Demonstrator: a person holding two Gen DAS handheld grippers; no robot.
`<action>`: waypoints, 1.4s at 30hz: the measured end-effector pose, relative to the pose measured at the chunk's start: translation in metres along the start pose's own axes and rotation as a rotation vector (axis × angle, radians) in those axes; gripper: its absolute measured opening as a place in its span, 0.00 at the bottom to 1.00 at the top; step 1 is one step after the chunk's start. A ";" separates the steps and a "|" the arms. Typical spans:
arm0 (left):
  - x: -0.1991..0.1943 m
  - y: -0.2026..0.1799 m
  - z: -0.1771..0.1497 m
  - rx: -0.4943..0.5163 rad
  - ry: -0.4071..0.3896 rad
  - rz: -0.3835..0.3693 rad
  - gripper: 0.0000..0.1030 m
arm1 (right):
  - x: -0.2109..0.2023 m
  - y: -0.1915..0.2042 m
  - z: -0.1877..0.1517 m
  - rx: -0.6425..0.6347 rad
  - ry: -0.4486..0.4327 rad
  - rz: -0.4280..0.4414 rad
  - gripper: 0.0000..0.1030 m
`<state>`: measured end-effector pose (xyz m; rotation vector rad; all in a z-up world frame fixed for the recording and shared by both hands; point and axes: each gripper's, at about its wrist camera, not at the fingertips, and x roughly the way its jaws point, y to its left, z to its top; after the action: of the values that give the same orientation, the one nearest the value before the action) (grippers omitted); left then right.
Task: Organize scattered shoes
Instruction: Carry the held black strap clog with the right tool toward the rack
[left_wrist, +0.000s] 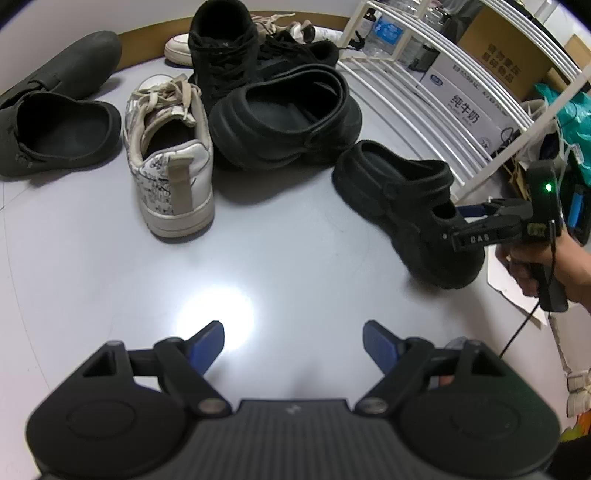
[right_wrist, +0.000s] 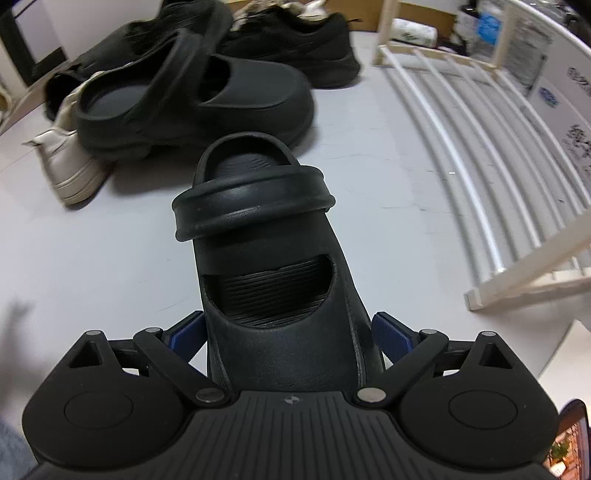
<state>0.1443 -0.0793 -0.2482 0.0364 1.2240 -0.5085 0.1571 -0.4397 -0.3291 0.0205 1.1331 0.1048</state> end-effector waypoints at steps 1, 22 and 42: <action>0.000 0.001 0.000 -0.002 -0.001 0.000 0.81 | 0.000 0.000 0.000 0.006 -0.002 -0.006 0.94; 0.000 -0.003 0.003 0.004 -0.001 0.004 0.81 | -0.007 -0.016 0.001 -0.007 0.000 -0.076 0.93; -0.002 -0.005 0.007 0.002 -0.018 0.009 0.82 | -0.046 -0.024 -0.001 0.086 -0.102 -0.030 0.95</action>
<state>0.1486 -0.0849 -0.2426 0.0391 1.2048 -0.5013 0.1391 -0.4679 -0.2894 0.0843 1.0351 0.0276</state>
